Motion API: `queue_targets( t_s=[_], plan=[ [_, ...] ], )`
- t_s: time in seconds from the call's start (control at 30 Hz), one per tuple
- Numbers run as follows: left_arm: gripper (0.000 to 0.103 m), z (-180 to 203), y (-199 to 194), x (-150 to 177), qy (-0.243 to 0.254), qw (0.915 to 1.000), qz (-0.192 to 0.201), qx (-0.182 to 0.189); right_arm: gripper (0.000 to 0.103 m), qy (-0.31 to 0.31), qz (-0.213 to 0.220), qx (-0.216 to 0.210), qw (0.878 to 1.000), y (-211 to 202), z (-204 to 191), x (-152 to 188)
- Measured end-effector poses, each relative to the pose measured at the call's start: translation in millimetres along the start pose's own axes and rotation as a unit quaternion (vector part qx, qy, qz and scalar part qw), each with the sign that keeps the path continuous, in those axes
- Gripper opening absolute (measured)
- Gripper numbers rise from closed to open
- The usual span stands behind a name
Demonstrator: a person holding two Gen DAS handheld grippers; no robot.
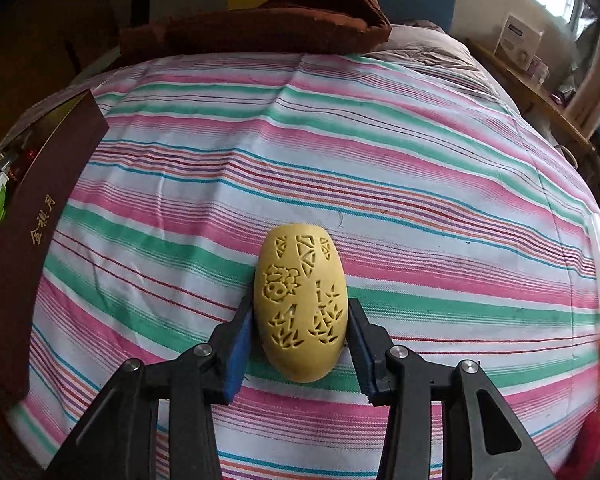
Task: Organize rigid objects
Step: 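Carry the brown flower-shaped toy into the gold tray with the left tool and release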
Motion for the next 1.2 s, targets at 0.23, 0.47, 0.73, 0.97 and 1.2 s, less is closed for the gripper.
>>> queue_targets(
  t_s=[0.23,0.47,0.73,0.97,1.2],
  plan=[
    [0.023,-20,-3,14,-0.021,0.9996,-0.008,-0.016,0.046,0.0,0.003,-0.004,1.0,3,-1,0],
    [0.023,-37,-8,24,-0.036,0.9988,-0.011,-0.032,0.045,-0.01,0.007,0.005,1.0,3,-4,0],
    [0.023,-59,-9,29,-0.058,0.9963,-0.015,-0.062,0.044,-0.02,0.01,0.011,1.0,2,-6,1],
    [0.023,-69,6,29,-0.077,0.9952,-0.032,-0.051,0.044,-0.03,0.012,0.022,0.999,2,-10,0],
    [0.024,-85,55,20,-0.125,0.9897,-0.069,0.007,0.044,-0.03,0.009,0.023,0.999,3,-11,0]
  ],
)
Point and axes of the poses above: each gripper's, at about its wrist camera, not at the fingertips, and y roughly the way its jaws point, z to its right, x to its underside, the point moved 4 cm from there along y, roughly the way its jaws point, and after that the axes turned 9 degrees about y, right-handed, at the moved point
